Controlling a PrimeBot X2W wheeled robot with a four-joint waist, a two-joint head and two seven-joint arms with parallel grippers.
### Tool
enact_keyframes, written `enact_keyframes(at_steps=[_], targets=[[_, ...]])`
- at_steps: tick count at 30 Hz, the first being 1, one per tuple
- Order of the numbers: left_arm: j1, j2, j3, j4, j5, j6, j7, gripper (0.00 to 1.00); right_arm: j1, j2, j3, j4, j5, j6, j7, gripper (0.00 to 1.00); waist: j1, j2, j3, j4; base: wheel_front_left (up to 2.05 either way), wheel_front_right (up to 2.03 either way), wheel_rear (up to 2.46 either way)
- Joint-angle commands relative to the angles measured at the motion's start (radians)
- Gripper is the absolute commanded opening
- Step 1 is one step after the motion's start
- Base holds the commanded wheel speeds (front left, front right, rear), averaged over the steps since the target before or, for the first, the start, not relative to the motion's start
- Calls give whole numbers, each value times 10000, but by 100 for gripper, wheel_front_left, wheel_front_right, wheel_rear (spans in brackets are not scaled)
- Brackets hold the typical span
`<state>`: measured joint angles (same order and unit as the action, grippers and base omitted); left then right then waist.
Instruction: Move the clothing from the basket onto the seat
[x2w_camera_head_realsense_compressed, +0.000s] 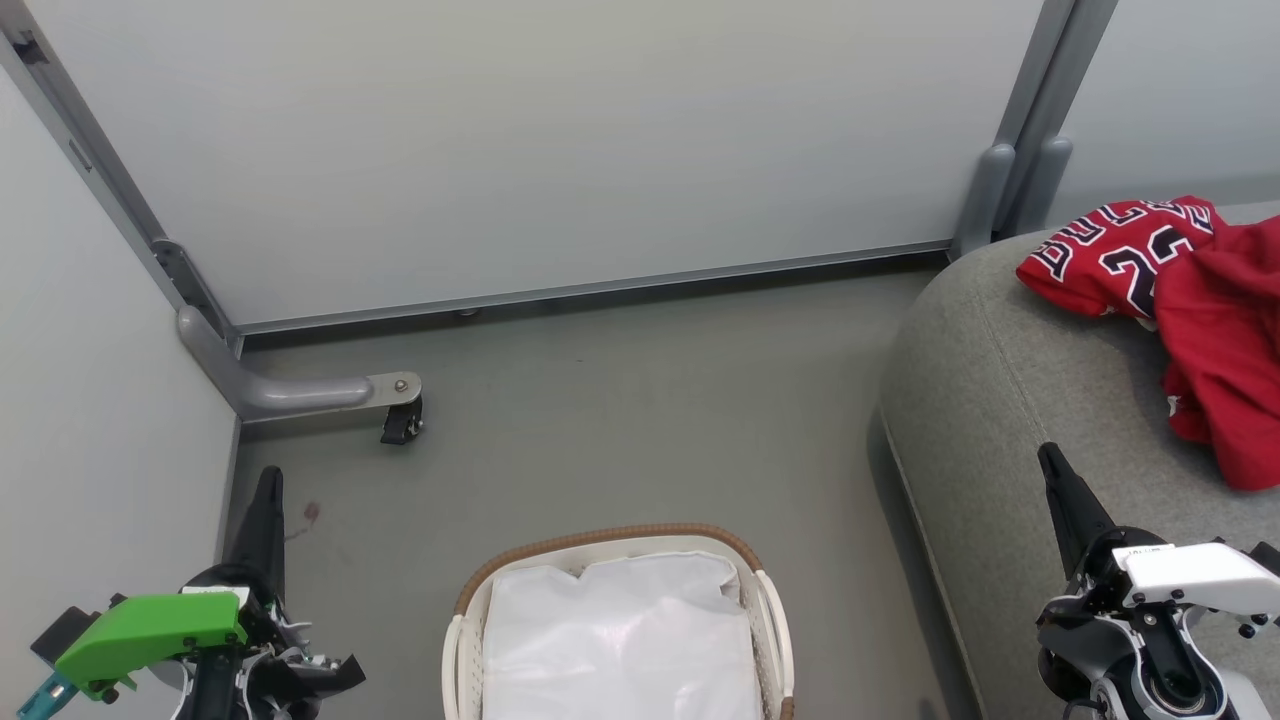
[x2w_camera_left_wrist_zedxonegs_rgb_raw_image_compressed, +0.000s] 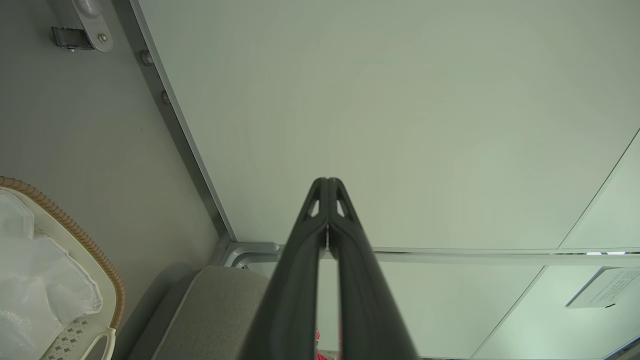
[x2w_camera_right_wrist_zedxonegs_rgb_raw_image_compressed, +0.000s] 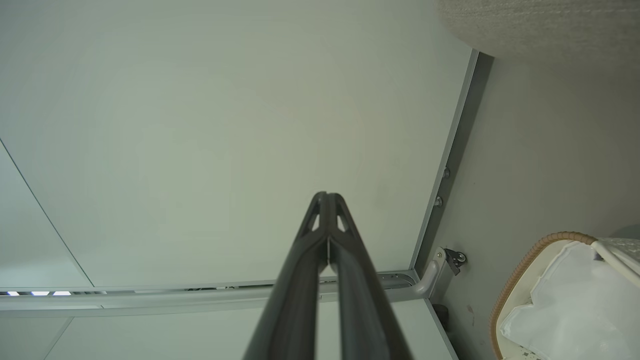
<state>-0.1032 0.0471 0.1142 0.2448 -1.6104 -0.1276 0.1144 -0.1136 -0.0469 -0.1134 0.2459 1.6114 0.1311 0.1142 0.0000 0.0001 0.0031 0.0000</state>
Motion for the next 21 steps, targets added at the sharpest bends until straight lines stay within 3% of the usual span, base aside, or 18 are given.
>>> enact_keyframes(at_steps=[1, 21], targets=[[-105, 58, 23, -9, -48, -61, 29, 0, 103, -63, -23, -37, 30, -7, 35, 0, 0, -1, 0, 0, 0, 0, 0], [-105, 58, 22, -9, -48, -61, 28, 0, 103, -63, -22, -35, 31, -7, 34, 0, 0, -1, 0, 0, 0, 0, 0]])
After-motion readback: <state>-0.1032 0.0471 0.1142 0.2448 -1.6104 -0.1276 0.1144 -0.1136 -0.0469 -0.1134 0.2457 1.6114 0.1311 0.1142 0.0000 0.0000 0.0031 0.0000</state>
